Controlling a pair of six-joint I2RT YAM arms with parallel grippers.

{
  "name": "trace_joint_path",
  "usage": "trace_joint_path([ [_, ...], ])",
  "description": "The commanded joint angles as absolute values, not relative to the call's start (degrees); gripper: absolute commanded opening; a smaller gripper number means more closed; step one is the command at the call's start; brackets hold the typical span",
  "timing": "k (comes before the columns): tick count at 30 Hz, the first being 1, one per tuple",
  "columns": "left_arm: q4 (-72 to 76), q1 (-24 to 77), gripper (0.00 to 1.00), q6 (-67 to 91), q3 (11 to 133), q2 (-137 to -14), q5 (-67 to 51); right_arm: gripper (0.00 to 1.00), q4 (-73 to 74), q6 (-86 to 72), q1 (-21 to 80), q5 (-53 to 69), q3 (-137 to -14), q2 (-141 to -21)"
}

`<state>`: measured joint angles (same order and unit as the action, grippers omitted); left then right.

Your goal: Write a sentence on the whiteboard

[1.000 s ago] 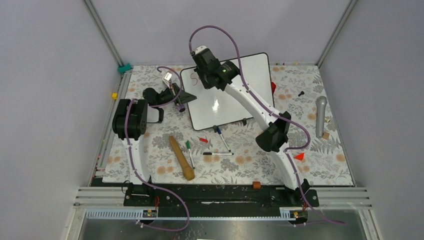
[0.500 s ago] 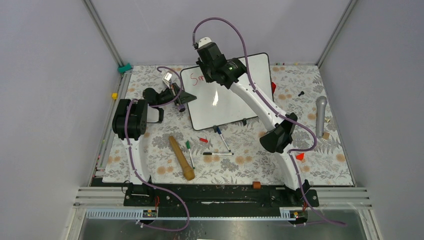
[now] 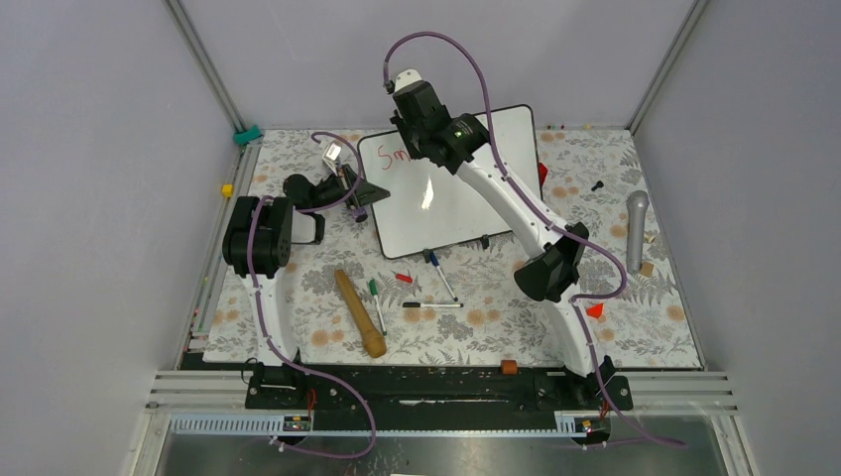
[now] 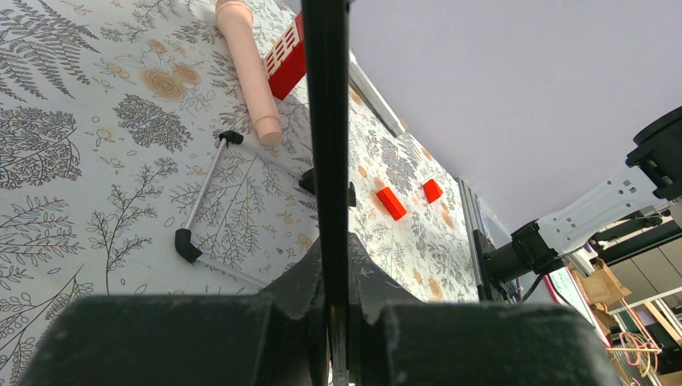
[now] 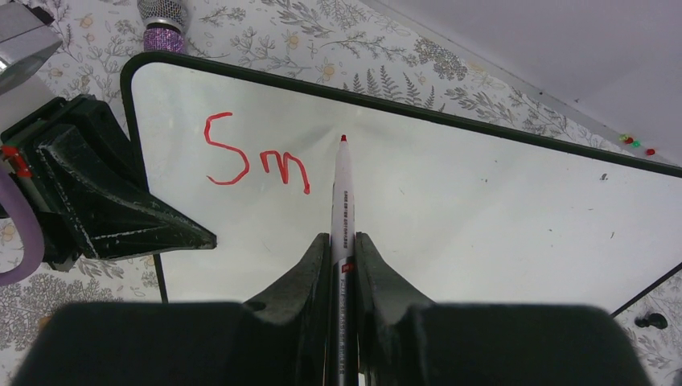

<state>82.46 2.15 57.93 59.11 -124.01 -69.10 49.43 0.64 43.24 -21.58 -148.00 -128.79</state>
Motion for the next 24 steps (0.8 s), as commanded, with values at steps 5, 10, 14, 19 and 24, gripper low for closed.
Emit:
trace_joint_path([
  [5, 84.55, 2.86, 0.00, 54.32, 57.58, -122.61, -73.84, 0.00, 45.45, 1.36, 42.02, -22.13, -150.55, -130.87],
  [10, 84.54, 2.89, 0.00, 54.38, 57.55, -122.65, -73.85, 0.00, 45.43, 1.23, 41.75, -22.39, -150.10, -131.91],
  [14, 84.55, 2.90, 0.00, 54.44, 57.72, -122.69, -73.87, 0.00, 45.70, 1.14, 41.74, -22.59, -150.03, -131.32],
  [19, 84.51, 2.90, 0.00, 54.49, 57.79, -122.76, -73.90, 0.00, 47.10, 0.95, 41.66, -22.59, -149.38, -128.73],
  [24, 84.55, 2.90, 0.00, 54.47, 57.66, -122.70, -73.81, 0.00, 47.38, 0.54, 41.71, -22.15, -147.79, -126.40],
])
